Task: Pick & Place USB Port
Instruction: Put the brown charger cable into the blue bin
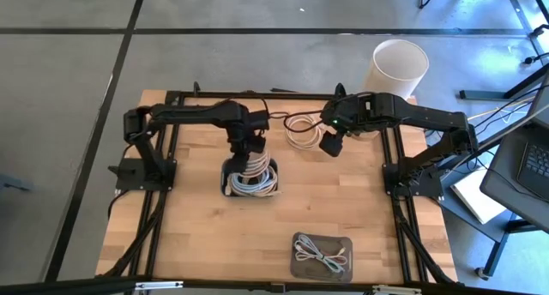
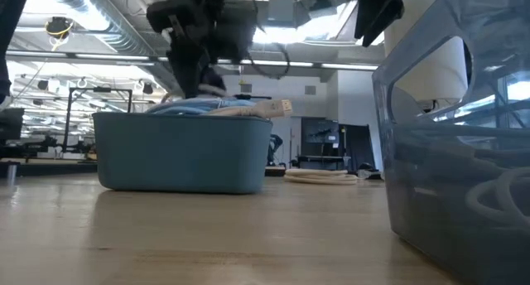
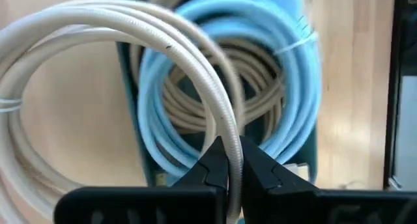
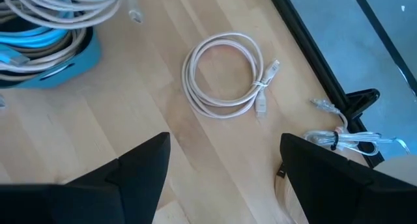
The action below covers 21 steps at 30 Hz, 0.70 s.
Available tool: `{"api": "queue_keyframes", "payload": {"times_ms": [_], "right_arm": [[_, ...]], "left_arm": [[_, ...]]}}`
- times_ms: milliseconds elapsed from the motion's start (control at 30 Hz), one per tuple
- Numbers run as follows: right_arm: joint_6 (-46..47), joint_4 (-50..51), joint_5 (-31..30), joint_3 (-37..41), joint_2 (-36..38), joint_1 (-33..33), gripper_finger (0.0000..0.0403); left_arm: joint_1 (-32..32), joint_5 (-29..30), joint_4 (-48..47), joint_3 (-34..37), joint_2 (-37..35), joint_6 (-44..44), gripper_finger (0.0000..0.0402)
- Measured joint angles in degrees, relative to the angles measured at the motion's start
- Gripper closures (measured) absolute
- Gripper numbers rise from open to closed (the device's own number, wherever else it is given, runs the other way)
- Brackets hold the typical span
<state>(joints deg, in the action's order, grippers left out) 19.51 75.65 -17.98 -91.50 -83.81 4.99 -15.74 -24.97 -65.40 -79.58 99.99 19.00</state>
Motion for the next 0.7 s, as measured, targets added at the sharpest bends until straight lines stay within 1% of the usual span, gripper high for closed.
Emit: {"api": "queue_keyframes", "payload": {"times_ms": [167, 233, 300, 500, 700], "right_arm": [[0.01, -0.16, 0.00, 0.01, 0.00, 0.00, 0.0107], [0.00, -0.16, 0.01, 0.01, 0.00, 0.00, 0.0107], [0.02, -0.16, 0.05, 0.02, 0.00, 0.02, 0.0107], [0.00, -0.15, 0.20, 0.02, 0.00, 0.00, 0.0107], [-0.24, -0.68, 0.20, 0.02, 0.00, 0.00, 0.0107]], "left_arm": [[-0.58, 1.62, -0.99, -2.72, -3.06, -0.28, 0.0395], [-0.97, 2.62, -2.63, -3.53, -4.00, -0.42, 0.0395], [-1.30, 2.32, -5.21, -3.93, -4.63, -0.73, 0.0395], [-1.34, -2.14, -7.85, -4.06, -8.76, -1.56, 0.0395], [-1.35, -6.81, -7.53, -4.07, -13.41, -6.48, 0.0395]]}}
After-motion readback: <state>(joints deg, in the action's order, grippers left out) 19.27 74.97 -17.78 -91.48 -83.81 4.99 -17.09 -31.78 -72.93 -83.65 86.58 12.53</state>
